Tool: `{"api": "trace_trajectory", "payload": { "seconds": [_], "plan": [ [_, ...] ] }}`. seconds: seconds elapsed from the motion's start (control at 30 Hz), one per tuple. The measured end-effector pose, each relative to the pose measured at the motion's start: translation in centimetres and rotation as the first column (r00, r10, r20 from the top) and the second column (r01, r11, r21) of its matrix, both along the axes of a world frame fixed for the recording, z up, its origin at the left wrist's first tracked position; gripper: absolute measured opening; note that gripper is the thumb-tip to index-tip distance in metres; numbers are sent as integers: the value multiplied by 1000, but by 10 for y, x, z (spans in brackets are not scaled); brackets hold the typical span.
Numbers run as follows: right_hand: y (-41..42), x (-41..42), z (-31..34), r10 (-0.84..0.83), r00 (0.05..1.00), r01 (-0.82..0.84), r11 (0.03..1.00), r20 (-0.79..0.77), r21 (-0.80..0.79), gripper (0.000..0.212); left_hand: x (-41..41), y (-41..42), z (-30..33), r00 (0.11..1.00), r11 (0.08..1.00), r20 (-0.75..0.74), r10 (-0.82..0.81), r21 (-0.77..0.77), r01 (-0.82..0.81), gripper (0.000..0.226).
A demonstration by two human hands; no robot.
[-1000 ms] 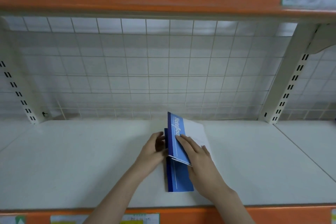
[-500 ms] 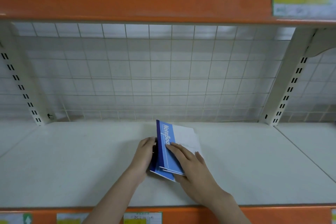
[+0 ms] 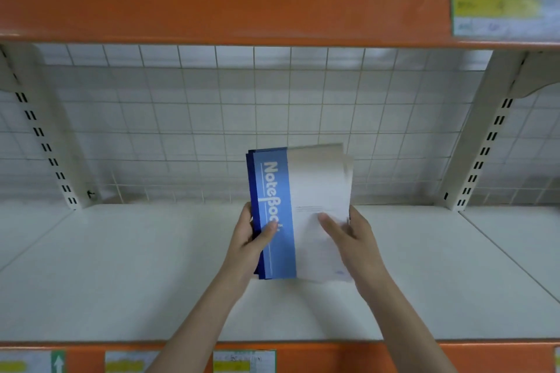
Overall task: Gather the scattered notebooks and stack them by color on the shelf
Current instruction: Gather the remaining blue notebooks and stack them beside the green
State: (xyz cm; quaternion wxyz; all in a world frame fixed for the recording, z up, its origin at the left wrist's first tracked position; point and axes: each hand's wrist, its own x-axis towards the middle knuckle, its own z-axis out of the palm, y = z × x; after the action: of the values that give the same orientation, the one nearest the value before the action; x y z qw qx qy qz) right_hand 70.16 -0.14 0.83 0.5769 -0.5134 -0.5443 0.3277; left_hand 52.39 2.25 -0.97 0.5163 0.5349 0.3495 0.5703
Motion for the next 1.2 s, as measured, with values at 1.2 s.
{"api": "trace_trajectory", "payload": {
  "seconds": [1.2],
  "plan": [
    [-11,-4,-36,254,966,-243,955,45,-169,30,-22,-8,-27,925,993,-362,-115,-76,93,46]
  ]
}}
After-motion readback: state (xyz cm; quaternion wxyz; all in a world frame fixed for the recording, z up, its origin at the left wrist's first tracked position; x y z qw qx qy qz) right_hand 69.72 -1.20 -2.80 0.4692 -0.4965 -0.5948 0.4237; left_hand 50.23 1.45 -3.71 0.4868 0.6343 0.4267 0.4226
